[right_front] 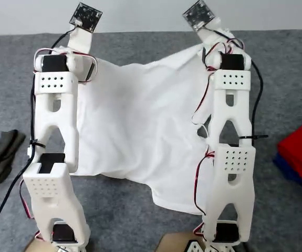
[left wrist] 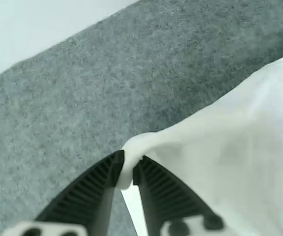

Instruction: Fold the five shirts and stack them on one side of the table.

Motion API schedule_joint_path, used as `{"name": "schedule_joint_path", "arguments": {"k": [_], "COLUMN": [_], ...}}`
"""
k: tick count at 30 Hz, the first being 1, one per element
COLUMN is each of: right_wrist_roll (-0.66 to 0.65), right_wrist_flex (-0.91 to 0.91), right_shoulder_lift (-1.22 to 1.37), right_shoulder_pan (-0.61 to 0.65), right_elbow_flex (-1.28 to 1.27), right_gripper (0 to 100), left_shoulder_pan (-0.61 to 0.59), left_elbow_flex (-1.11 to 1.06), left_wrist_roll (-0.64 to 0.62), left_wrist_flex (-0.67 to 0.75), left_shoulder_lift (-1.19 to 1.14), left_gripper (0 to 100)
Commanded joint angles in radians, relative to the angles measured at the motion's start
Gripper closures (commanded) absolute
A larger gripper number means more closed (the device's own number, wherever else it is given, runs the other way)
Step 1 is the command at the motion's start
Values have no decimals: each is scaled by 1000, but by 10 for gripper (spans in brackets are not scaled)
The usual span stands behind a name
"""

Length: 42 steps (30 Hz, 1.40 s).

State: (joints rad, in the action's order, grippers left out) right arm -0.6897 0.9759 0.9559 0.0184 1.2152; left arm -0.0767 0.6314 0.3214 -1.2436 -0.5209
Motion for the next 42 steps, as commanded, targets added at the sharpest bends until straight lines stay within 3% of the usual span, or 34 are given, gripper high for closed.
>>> {"name": "schedule_joint_path", "arguments": {"k": [1, 5, 12, 19, 27, 35, 42], "right_wrist_roll": [-11, -14, -129, -130, -130, -129, -129], "right_wrist_flex": [-53, -102, -305, -314, -303, -185, 219], "right_shoulder_lift": [-91, -88, -90, -85, -88, -96, -96], "right_shoulder_pan": [-15, -15, 4, 7, 4, 4, 19], "right_elbow_flex": [64, 64, 63, 107, 114, 117, 258], "right_gripper": [987, 987, 987, 987, 987, 987, 987], "left_shoulder_pan": [-6, -6, -21, -25, -38, -35, -31], "left_elbow_flex": [38, 38, 42, 87, 130, 127, 128], "left_wrist_roll": [-9, -8, -8, -8, -9, -3, 153], "left_wrist_flex": [25, 25, 29, 34, 170, 91, -150], "left_shoulder_lift": [38, 38, 44, 44, 38, 35, 35], "left_gripper": [994, 994, 994, 994, 994, 994, 994]}}
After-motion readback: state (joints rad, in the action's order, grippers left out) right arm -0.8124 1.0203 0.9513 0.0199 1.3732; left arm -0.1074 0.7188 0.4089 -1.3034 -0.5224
